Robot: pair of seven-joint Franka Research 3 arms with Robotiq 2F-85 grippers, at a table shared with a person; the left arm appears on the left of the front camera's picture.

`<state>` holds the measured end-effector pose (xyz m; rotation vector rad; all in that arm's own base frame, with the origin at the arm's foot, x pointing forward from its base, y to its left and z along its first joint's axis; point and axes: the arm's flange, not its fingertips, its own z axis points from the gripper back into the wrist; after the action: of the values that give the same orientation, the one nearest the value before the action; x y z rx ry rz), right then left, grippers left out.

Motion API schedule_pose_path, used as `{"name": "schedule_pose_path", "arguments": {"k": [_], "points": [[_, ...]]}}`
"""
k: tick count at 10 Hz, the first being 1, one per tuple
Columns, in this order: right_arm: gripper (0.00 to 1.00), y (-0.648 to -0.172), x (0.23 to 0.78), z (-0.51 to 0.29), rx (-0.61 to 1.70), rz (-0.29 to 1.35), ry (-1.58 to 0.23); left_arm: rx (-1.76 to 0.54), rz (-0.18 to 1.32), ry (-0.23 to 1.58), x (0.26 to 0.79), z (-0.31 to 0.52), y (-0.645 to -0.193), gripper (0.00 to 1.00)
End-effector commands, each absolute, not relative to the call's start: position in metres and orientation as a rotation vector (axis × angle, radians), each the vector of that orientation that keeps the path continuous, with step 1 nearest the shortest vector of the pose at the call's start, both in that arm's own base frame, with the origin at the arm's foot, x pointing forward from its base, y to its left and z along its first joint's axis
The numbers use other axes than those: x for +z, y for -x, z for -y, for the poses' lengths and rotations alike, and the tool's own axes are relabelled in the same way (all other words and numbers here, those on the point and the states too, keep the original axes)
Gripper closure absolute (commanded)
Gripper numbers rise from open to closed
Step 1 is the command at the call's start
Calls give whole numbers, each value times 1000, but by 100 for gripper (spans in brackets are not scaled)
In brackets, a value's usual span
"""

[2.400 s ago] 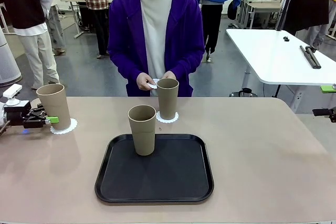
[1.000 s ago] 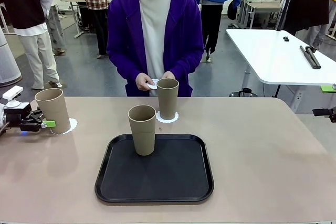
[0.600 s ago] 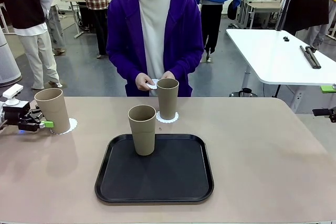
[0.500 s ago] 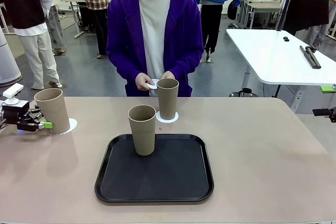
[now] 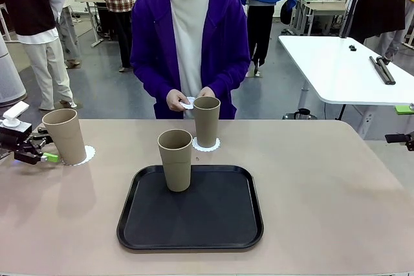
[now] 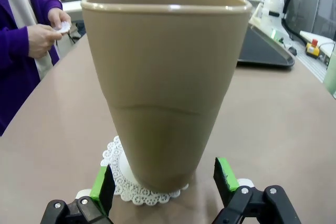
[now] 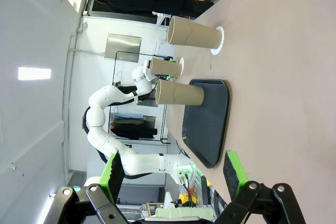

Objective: Place coasters on the table and set cups on them.
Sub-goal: Take one Reusable plastic cup from the Flat Tray and place it on a coaster set by the human.

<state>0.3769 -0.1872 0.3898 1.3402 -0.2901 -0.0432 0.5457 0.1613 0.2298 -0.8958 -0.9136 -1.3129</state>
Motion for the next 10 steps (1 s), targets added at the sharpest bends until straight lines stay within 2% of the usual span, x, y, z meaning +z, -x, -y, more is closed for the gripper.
{"name": "schedule_pose_path", "arguments": {"k": [1,2,4,7,8,10], "points": [[0,-375,390,187,-32,279,-1339,-1344,872,812,239,-157,-536,0],[0,-375,390,187,-32,279,-1339,-1351,853,769,248,-160,-532,0],[0,-375,390,187,-32,279,-1339,-1346,779,558,281,-170,-523,0],[0,-375,390,187,-32,279,-1339,-1314,802,344,359,-176,-497,0],[0,-375,390,187,-32,279,-1339,-1217,680,210,385,-173,-484,0],[0,-375,390,187,-32,279,-1339,-1113,564,111,441,-158,-463,0]]}}
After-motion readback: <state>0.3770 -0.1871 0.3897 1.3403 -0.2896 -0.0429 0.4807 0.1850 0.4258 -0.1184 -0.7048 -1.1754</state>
